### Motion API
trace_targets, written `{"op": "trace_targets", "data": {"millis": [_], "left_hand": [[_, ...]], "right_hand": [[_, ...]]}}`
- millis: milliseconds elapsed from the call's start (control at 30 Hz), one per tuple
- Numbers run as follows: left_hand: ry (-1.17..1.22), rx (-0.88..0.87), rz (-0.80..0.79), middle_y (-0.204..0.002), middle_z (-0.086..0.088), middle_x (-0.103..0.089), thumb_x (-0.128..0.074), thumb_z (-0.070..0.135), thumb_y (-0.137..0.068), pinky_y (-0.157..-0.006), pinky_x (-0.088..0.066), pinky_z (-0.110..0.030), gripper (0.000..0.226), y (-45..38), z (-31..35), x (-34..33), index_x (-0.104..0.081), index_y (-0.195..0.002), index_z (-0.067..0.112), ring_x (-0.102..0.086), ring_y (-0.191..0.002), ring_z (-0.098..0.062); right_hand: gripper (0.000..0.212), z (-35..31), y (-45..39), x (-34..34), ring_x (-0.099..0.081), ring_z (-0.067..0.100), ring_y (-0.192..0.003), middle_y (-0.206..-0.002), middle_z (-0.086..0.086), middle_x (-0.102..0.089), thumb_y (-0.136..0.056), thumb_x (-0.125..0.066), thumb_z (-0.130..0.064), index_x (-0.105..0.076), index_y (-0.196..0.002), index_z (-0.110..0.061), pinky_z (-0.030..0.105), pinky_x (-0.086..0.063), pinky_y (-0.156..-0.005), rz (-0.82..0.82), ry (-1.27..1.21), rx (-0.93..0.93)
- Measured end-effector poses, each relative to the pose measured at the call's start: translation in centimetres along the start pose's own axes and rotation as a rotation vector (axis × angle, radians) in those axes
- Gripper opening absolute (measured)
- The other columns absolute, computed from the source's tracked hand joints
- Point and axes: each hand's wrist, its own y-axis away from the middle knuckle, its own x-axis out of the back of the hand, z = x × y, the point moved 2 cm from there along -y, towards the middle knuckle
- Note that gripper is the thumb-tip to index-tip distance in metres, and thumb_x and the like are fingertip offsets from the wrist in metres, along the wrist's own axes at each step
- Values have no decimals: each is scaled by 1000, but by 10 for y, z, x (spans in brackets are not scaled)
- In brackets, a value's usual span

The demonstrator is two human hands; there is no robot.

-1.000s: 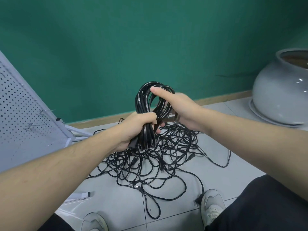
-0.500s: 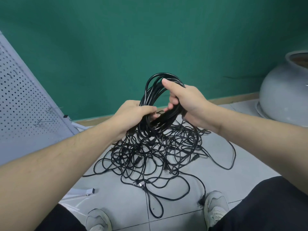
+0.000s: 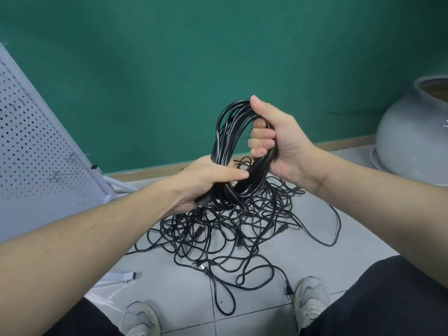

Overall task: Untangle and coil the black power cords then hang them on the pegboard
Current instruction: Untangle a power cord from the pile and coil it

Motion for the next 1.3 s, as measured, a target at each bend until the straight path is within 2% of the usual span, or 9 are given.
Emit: {"op": "trace_targets", "data": {"millis": [67, 167, 233, 433, 633, 867, 1133, 1200, 1300], "left_hand": [[53, -40, -89, -93, -14, -50, -70, 10, -75, -78, -51, -35, 23, 2, 1, -6, -61, -57, 21, -58, -78, -25], [100, -42, -125, -69, -7, -58, -59, -3, -80, -55, -49, -20, 27, 5, 3, -11, -40, -68, 12, -62, -57, -12], [118, -29, -168, -88, -21, -68, -57, -5, -82, -69, -54, -28, 29, 5, 2, -12, -37, -70, 12, -74, -85, -25], [256, 20, -267, -92, -20, -64, -54, 2, -78, -89, -56, -48, 12, 8, 2, -18, -61, -77, 12, -71, -85, -33], [339, 74, -293, -102, -13, -73, -52, 2, -78, -78, -56, -37, 51, 8, 2, -26, -79, -110, 32, -70, -82, -24], [309, 124, -159, -82, -9, -63, -67, 9, -84, -93, -49, -44, 34, -4, -16, -21, -82, -105, 31, -62, -74, -22], [351, -20, 186, -70, -5, -57, -49, 5, -101, -68, -50, -35, 33, -18, -2, 0, -68, -118, 26, -57, -62, -17], [351, -49, 239, -67, -4, -57, -49, 6, -101, -67, -47, -31, 33, -22, 4, 10, -69, -118, 27, -54, -60, -16], [304, -67, 312, -69, -5, -57, -51, 7, -101, -65, -49, -28, 32, -24, 10, 28, -73, -109, 28, -53, -63, -18]], "right_hand": [[48, -1, -1, 1, -23, 4, -37, -46, -10, -25, -95, -64, -44, -39, -60, -23, 17, -25, -37, -16, -33, -1], [48, -1, -3, 2, -25, 3, -37, -46, -11, -26, -96, -62, -46, -39, -60, -23, 17, -27, -37, -33, -21, 4], [48, 0, -5, 6, -27, 4, -38, -46, -11, -28, -97, -61, -46, -40, -60, -23, 18, -34, -41, -34, 24, 14], [46, 0, -6, 15, -38, 9, -43, -49, -9, -35, -95, -58, -50, -43, -61, -23, 28, -54, -59, -43, 131, 26], [53, 6, -14, 20, -40, 15, -50, -47, -5, -36, -97, -55, -52, -42, -56, -21, 21, -49, -51, -34, 118, 8], [52, 24, -25, 23, -56, 16, -57, -61, 0, -56, -94, -55, -63, -53, -67, -19, 22, -51, -55, 12, 259, -11], [111, 60, -16, 34, -64, 26, -111, -107, 12, -74, -76, -5, -95, -48, -141, -16, 53, -36, -112, -246, 553, -438], [104, 67, -7, 29, -63, 25, -119, -113, 12, -74, -78, -6, -91, -50, -137, -19, 51, -34, -114, -418, 682, -542], [61, 65, 0, 21, -65, 19, -75, -67, -2, -60, -97, -32, -70, -57, -99, -14, 36, -55, -87, -438, 710, -528]]}}
